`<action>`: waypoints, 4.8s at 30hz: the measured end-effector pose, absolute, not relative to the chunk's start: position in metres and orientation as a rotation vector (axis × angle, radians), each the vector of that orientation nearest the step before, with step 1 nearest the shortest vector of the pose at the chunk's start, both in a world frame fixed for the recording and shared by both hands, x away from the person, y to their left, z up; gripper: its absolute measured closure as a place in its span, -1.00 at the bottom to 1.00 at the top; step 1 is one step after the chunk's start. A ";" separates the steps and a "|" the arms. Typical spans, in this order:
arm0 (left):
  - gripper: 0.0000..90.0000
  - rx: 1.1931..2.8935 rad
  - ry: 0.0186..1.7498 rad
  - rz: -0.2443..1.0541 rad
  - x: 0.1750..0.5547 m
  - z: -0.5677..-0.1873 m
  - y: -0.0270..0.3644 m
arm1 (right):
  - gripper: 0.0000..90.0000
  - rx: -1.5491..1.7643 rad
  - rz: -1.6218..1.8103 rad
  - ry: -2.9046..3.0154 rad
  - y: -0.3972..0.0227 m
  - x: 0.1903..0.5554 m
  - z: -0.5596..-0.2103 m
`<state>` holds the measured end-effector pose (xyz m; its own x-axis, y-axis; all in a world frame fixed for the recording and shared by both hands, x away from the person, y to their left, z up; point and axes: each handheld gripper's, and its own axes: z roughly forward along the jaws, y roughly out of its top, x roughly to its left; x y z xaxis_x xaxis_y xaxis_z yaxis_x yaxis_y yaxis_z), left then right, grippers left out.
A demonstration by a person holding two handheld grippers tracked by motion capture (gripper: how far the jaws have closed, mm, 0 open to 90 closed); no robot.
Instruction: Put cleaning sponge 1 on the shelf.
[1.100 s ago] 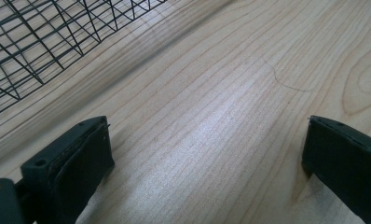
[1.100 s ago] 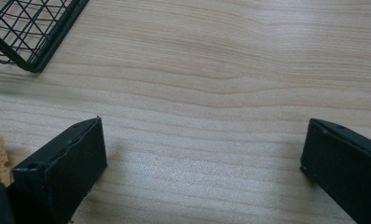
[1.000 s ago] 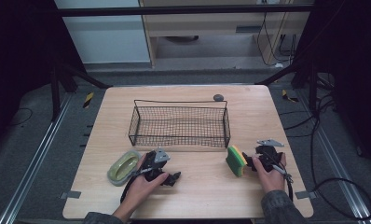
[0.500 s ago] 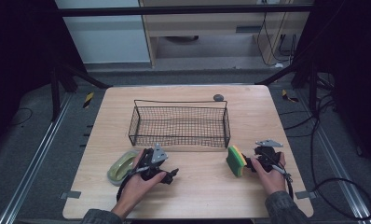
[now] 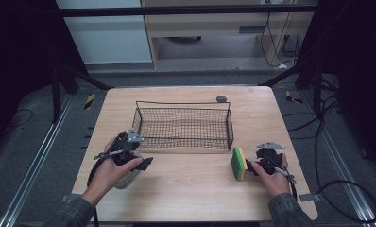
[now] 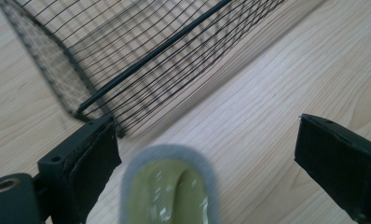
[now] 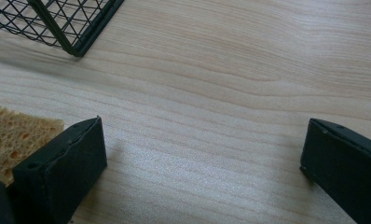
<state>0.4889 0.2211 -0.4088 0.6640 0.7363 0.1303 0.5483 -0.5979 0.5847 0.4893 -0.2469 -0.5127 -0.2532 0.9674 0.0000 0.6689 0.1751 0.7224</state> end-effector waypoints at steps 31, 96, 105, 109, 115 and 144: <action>-0.24 2.548 1.101 0.324 0.500 -0.405 0.259 | -0.98 1.490 0.869 2.036 -0.256 0.489 -0.513; 0.55 2.635 0.774 0.543 0.499 -0.341 0.252 | -0.99 1.486 0.872 2.045 -0.256 0.488 -0.513; 0.55 2.657 0.649 0.590 0.522 -0.319 0.234 | -0.99 1.459 0.870 2.058 -0.257 0.489 -0.513; 0.55 2.649 0.599 0.585 0.530 -0.312 0.229 | -0.99 1.454 0.878 2.064 -0.256 0.491 -0.513; 0.55 2.680 0.503 0.583 0.535 -0.306 0.223 | -0.98 1.453 0.874 2.069 -0.254 0.493 -0.513; 0.55 2.722 0.266 0.951 0.561 -0.292 0.178 | -0.98 1.440 0.880 2.080 -0.254 0.485 -0.513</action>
<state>0.5614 0.1778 -0.2924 0.7709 0.2505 0.5856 0.0903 -0.9531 0.2888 0.4851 -0.2544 -0.5133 -0.3468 0.9378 -0.0119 0.6442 0.2474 0.7238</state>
